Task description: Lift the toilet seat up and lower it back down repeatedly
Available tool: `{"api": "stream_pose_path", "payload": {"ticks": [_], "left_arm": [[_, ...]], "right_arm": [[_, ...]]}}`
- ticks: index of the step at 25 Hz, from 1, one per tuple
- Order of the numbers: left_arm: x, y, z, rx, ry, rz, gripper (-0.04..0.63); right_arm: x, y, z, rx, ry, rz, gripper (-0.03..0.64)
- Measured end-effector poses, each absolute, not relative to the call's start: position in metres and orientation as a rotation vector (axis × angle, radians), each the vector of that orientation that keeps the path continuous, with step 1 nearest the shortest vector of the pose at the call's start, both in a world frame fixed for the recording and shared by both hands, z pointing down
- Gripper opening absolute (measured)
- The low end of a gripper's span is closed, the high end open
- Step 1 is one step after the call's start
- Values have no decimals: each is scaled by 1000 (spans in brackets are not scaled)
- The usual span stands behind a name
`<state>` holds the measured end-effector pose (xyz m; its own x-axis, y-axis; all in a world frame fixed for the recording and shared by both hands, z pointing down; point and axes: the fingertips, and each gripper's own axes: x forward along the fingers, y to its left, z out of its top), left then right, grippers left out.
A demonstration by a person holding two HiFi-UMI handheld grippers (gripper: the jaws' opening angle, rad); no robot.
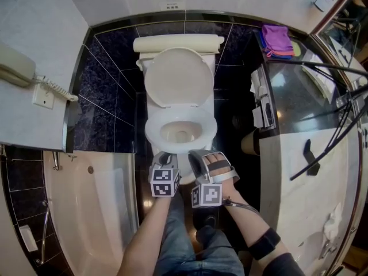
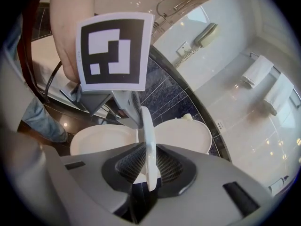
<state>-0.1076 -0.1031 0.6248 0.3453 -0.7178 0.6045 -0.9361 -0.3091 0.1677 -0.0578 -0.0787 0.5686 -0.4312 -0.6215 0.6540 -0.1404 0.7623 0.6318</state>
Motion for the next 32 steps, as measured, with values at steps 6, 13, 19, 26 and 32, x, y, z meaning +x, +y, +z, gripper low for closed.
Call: {"api": "stream_pose_path", "payload": {"ticks": [6, 13, 19, 26, 32], "left_arm": [[-103, -59, 667, 2080, -1429, 607, -10], [-98, 2, 749, 2036, -1404, 665, -11], [-95, 36, 814, 2033, -1357, 750, -11], [-86, 61, 879, 1982, -1294, 785, -11], [-86, 78, 919, 1902, -1265, 818, -11]], "right_arm": [[-15, -47, 602, 692, -2003, -448, 17], [44, -27, 685, 955, -2027, -28, 17], [74, -23, 749, 1128, -2002, 239, 17], [71, -15, 811, 1164, -1989, 348, 17], [68, -6, 840, 1135, -1975, 362, 17]]}}
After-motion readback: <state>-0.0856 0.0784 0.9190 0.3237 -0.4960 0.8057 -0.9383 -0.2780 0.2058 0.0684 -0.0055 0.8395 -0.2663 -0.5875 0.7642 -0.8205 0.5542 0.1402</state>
